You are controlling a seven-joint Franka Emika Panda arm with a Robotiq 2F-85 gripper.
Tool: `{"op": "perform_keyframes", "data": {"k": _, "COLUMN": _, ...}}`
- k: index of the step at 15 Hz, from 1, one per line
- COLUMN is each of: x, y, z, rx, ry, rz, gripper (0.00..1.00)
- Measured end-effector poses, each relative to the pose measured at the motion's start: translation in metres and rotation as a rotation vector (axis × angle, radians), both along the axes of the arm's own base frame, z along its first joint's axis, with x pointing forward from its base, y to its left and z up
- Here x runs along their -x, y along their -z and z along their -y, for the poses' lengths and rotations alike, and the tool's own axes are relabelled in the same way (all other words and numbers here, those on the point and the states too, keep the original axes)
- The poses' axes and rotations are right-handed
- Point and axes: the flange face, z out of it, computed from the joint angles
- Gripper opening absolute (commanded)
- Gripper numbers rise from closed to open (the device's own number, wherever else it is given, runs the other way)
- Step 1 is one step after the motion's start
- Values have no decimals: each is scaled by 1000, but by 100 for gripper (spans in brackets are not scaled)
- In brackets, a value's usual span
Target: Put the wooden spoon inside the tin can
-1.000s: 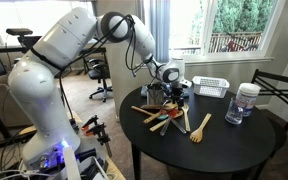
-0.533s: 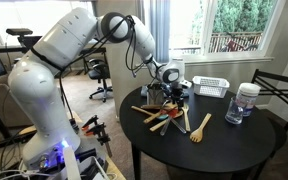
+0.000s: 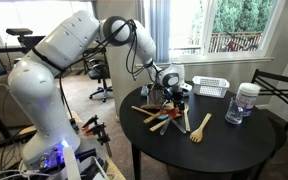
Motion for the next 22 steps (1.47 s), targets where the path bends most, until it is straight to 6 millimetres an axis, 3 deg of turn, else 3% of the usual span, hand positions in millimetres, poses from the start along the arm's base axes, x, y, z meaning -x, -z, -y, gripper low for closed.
{"op": "perform_keyframes", "data": {"k": 9, "x": -4, "y": 2, "z": -1, "rx": -4, "ry": 16, "rz": 65, "gripper": 100}}
{"op": "perform_keyframes", "data": {"k": 10, "x": -4, "y": 2, "z": -1, "rx": -9, "ry": 21, "rz": 70, "gripper": 75}}
{"op": "perform_keyframes", "data": {"k": 12, "x": -5, "y": 2, "z": -3, "rx": -19, "ry": 26, "rz": 76, "gripper": 67}}
{"op": "perform_keyframes", "data": {"k": 20, "x": -10, "y": -3, "z": -6, "rx": -22, "ry": 26, "rz": 127, "gripper": 13}}
{"op": "perform_keyframes", "data": {"k": 22, "x": -12, "y": -7, "z": -4, "rx": -16, "ry": 28, "rz": 151, "gripper": 7}}
